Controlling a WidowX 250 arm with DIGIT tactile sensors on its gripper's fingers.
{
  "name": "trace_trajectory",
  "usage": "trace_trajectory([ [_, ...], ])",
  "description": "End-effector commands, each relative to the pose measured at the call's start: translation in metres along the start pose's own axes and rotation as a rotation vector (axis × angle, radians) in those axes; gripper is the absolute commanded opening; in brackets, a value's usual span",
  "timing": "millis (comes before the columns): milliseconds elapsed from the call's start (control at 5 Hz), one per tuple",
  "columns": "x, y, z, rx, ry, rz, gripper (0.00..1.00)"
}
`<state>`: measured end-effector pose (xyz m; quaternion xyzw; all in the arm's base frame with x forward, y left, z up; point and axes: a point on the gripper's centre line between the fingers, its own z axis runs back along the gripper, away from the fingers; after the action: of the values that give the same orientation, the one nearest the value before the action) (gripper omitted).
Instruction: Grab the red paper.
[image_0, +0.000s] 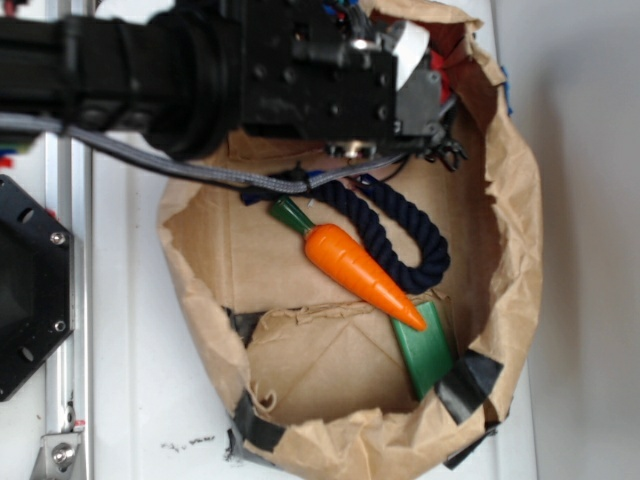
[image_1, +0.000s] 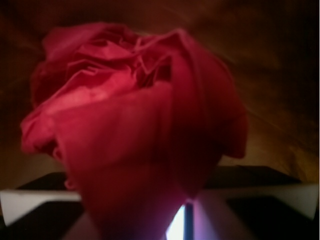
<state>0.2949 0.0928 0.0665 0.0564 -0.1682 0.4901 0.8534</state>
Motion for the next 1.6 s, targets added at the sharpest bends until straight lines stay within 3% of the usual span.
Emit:
trace_trajectory([
  [0,-0.002,-0.005,0.047,-0.155,-0.006,-0.072,0.00],
  [200,-0.004,-0.006,0.048,-0.201,0.049,-0.099,0.00],
  [600,-0.025,-0.023,0.056,-0.330,0.274,-0.320,0.00],
  [800,-0.055,-0.035,0.072,-0.288,0.409,-0.443,0.00],
  [1000,-0.070,-0.026,0.091,-0.228,0.522,-0.484,0.00],
  [1200,-0.076,-0.016,0.112,-0.158,0.527,-0.512,0.00],
  [1400,-0.067,-0.008,0.118,-0.070,0.426,-0.476,0.00],
])
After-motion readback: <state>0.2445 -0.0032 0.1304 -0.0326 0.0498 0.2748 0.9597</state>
